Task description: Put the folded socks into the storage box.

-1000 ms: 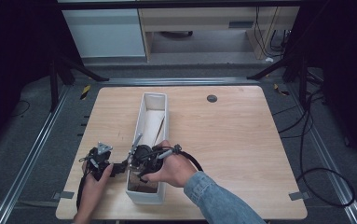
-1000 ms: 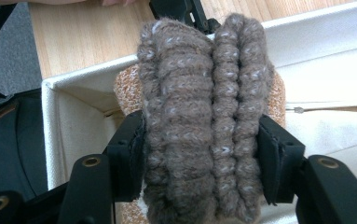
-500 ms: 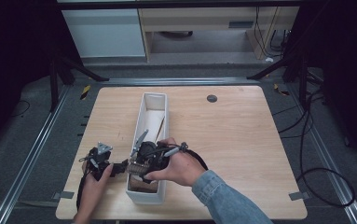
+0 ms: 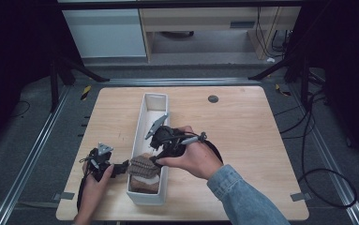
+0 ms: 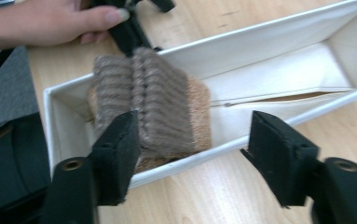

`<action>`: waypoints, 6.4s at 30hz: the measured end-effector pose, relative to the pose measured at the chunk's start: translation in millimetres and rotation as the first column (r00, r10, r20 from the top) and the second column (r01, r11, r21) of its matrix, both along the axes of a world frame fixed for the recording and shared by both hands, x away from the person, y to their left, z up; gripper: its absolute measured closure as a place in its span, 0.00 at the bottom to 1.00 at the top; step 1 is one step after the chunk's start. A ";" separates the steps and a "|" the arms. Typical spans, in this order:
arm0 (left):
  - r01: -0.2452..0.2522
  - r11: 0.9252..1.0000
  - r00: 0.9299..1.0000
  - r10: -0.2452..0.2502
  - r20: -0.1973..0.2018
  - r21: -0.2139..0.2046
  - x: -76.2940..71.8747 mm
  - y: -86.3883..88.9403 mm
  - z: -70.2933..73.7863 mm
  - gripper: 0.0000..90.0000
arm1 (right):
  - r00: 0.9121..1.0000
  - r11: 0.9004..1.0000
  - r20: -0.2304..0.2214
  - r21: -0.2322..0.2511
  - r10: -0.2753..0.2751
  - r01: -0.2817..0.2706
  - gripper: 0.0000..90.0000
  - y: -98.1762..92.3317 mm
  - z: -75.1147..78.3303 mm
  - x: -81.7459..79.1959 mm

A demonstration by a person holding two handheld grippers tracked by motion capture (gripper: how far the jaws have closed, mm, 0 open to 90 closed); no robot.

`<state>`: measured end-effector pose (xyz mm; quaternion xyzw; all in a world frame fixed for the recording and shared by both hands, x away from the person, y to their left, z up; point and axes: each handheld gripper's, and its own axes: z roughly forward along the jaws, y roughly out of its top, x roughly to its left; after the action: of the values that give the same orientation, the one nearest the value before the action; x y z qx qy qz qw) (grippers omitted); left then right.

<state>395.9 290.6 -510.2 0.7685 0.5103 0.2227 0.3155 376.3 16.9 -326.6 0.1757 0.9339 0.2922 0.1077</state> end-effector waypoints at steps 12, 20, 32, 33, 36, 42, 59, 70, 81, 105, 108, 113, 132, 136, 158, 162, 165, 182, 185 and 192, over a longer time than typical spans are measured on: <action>-0.001 1.000 1.000 0.001 0.001 0.000 0.0 0.0 0.0 0.00 | 0.999 0.996 0.020 0.084 -0.026 0.024 0.86 -11.0 15.5 9.1; -0.001 1.000 1.000 0.001 0.002 0.000 0.0 -0.1 -0.1 0.00 | 1.000 0.998 -0.018 0.060 -0.003 0.004 0.98 3.6 0.1 16.3; -0.001 1.000 1.000 0.001 0.001 -0.001 0.2 -0.1 -0.1 0.00 | 0.997 0.999 -0.067 0.023 0.049 -0.048 0.98 26.8 -22.4 13.8; -0.001 1.000 1.000 0.001 0.001 0.000 0.2 -0.1 -0.1 0.00 | 0.997 0.999 -0.067 0.025 0.050 -0.048 0.98 27.1 -23.6 13.2; -0.001 1.000 1.000 0.001 0.002 0.000 0.2 -0.1 -0.1 0.00 | 0.995 0.998 -0.081 0.022 0.056 -0.054 0.98 27.3 -28.9 11.6; -0.001 1.000 1.000 0.001 0.001 -0.001 0.2 -0.1 -0.1 0.00 | 0.992 0.997 -0.101 0.020 0.071 -0.070 0.99 28.0 -37.0 8.6; -0.001 1.000 1.000 0.001 0.002 0.000 0.2 -0.1 -0.1 0.00 | 0.986 0.995 -0.128 0.017 0.104 -0.102 1.00 31.3 -49.2 0.8; -0.001 1.000 1.000 0.001 0.002 0.000 0.2 -0.1 -0.1 0.00 | 0.983 0.993 -0.141 0.007 0.121 -0.121 1.00 33.8 -56.9 -5.1; -0.001 1.000 1.000 0.001 0.002 0.000 0.2 -0.1 -0.1 0.00 | 0.981 0.991 -0.147 -0.002 0.129 -0.131 1.00 34.9 -62.5 -8.7; -0.001 1.000 1.000 0.001 0.003 -0.001 0.2 -0.2 -0.3 0.00 | 0.976 0.989 -0.161 -0.010 0.145 -0.149 1.00 36.6 -72.6 -13.2; -0.001 1.000 1.000 0.001 0.000 0.000 0.1 -0.1 0.0 0.00 | 0.976 0.989 -0.164 -0.012 0.141 -0.145 1.00 36.6 -74.2 -14.3; -0.001 1.000 1.000 0.001 0.000 0.000 0.2 -0.1 0.0 0.00 | 0.976 0.989 -0.167 -0.013 0.144 -0.148 1.00 36.8 -77.3 -15.4; -0.001 1.000 1.000 0.001 0.000 0.000 0.2 -0.1 0.0 0.00 | 0.972 0.986 -0.181 -0.041 0.150 -0.160 1.00 39.1 -86.0 -19.2; -0.001 1.000 1.000 0.001 0.000 0.000 0.2 -0.1 0.0 0.00 | 0.973 0.985 -0.176 -0.051 0.152 -0.163 1.00 40.0 -87.0 -20.9; -0.001 1.000 1.000 0.001 0.001 0.000 0.3 -0.1 -0.1 0.00 | 0.980 0.987 -0.125 -0.005 0.157 -0.159 0.96 21.0 -59.2 -17.3; -0.001 1.000 1.000 0.001 0.002 0.000 0.2 -0.1 -0.1 0.00 | 0.983 0.990 -0.115 0.012 0.141 -0.141 0.95 12.6 -53.3 -14.8; -0.001 1.000 1.000 0.001 0.001 -0.001 0.2 -0.1 -0.1 0.00 | 0.987 0.992 -0.106 0.026 0.124 -0.122 0.93 6.5 -49.2 -12.4; -0.001 1.000 1.000 0.001 0.001 0.000 0.3 -0.1 -0.1 0.00 | 1.000 0.995 -0.010 0.103 0.008 -0.007 0.40 -15.0 -33.2 1.6; -0.001 1.000 1.000 0.001 0.002 0.000 0.2 -0.1 -0.1 0.00 | 1.000 0.993 0.008 0.118 -0.019 0.018 0.28 -18.2 -31.9 4.3; -0.001 1.000 1.000 0.001 0.002 0.000 0.2 -0.1 -0.1 0.00 | 0.993 0.983 0.059 0.158 -0.107 0.096 0.08 -26.2 -27.9 12.9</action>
<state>396.1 290.5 -510.3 0.7681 0.5104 0.2234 0.3158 389.2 -9.3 -354.5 0.2211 0.8939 0.3640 0.1399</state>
